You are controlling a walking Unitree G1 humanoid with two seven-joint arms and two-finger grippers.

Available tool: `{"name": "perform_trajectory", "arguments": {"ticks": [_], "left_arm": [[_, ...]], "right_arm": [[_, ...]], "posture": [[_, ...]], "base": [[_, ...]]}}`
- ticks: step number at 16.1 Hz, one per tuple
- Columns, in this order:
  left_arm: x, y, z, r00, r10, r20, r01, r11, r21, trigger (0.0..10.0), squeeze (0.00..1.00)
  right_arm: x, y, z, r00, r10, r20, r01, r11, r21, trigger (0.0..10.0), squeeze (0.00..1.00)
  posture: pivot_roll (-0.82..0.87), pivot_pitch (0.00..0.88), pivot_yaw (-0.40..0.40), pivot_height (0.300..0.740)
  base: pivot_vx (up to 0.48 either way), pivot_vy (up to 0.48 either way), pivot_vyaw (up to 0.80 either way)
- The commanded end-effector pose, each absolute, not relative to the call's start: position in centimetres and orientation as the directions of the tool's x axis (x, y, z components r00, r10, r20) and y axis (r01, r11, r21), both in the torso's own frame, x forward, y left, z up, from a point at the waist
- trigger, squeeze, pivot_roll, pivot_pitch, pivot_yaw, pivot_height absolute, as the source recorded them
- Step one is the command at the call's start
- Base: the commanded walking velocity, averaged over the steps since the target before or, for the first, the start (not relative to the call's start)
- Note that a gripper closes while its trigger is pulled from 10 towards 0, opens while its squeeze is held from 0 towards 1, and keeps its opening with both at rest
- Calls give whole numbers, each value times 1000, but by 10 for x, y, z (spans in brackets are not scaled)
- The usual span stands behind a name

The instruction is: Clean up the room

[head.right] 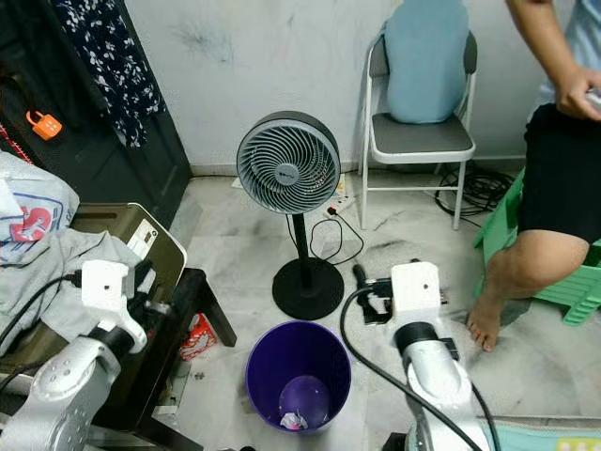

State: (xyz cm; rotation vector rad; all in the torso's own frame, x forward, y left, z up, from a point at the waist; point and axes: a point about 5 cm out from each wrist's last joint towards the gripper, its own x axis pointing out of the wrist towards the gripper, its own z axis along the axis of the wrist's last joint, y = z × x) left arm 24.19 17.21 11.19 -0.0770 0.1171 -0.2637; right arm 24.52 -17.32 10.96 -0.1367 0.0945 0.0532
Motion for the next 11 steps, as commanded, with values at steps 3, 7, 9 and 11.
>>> {"name": "perform_trajectory", "arguments": {"ticks": [3,7,9,11], "left_arm": [[250,178,115,973,-216,-76,211,975,-75,10000,0],[261,167,117,979,-203,-33,200,978,-65,10000,0],[262,164,121,982,-188,-12,187,980,-61,10000,0],[259,171,118,989,-146,-22,144,988,-58,10000,0]], "right_arm": [[254,-170,113,995,50,-84,-62,987,-150,10000,0],[261,-167,126,997,69,-34,-74,980,-183,10000,0],[263,-164,124,994,99,-44,-105,979,-173,10000,0],[264,-159,124,991,127,-49,-133,975,-175,10000,0]], "posture": [[-206,0,112,740],[-223,0,89,740],[-203,0,74,740],[-190,0,61,740]], "base": [[0,0,0],[0,0,552],[0,0,800],[0,0,800]]}}
